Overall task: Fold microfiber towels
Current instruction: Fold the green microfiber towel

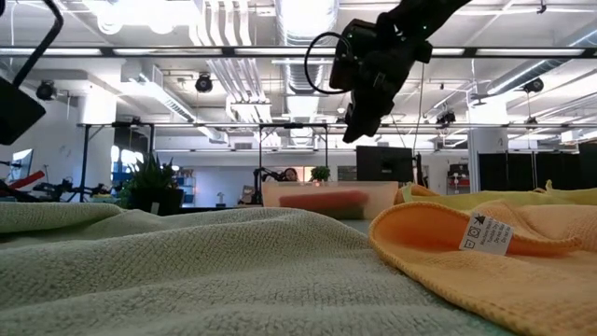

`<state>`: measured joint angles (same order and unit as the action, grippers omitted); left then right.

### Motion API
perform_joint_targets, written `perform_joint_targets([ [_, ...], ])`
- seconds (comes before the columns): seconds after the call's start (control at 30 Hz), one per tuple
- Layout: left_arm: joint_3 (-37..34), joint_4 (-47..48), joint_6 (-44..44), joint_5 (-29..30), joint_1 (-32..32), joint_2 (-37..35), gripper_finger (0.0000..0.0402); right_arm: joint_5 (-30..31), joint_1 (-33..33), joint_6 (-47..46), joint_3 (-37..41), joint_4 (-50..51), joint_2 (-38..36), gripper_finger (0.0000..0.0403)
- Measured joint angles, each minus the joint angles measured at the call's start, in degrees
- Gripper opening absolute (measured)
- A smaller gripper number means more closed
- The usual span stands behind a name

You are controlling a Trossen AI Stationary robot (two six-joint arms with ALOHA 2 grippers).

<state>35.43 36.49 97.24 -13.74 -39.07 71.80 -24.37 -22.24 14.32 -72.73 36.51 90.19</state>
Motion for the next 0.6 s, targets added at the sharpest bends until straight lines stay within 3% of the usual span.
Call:
perform_joint_targets([
  [0.6,-3.58,-6.57,3.18,-2.83,-2.29,1.66,0.0207,0.01,0.62,-0.36,0.00,-0.07,0.00,0.0009],
])
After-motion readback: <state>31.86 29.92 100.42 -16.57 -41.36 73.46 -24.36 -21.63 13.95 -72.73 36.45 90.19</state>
